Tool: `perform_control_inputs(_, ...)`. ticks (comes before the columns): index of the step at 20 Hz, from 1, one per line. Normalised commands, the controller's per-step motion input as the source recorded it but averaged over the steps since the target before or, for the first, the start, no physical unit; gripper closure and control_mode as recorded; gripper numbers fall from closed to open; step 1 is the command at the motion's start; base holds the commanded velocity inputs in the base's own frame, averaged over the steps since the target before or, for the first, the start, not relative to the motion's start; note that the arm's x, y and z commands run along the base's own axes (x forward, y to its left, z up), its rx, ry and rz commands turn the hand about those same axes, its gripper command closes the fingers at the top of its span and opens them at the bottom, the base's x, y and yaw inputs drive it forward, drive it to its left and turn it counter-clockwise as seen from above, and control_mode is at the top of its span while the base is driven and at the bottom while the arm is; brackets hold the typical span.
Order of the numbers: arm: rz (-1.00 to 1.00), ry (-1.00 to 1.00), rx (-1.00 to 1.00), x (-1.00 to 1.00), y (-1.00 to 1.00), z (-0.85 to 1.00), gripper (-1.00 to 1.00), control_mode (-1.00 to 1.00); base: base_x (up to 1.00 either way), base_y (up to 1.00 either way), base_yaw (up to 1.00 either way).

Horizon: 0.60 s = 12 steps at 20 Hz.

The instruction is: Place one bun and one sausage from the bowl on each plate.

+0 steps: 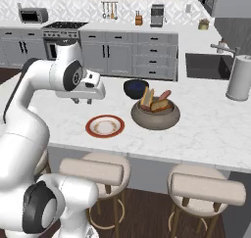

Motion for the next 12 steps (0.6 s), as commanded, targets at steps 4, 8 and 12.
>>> perform_control_inputs(4,-0.04,0.0,0.01,0.04,-0.25,0.0,-1.0,-1.0,0.0,0.0,0.0)
perform_control_inputs(8,-0.19,0.01,0.02,0.53,-0.94,0.0,-1.0,-1.0,0.0,0.0,0.0)
perform_control_inputs(12,-0.25,0.03,0.0,0.85,-0.99,0.0,-1.0,-1.0,0.0,0.0,0.0)
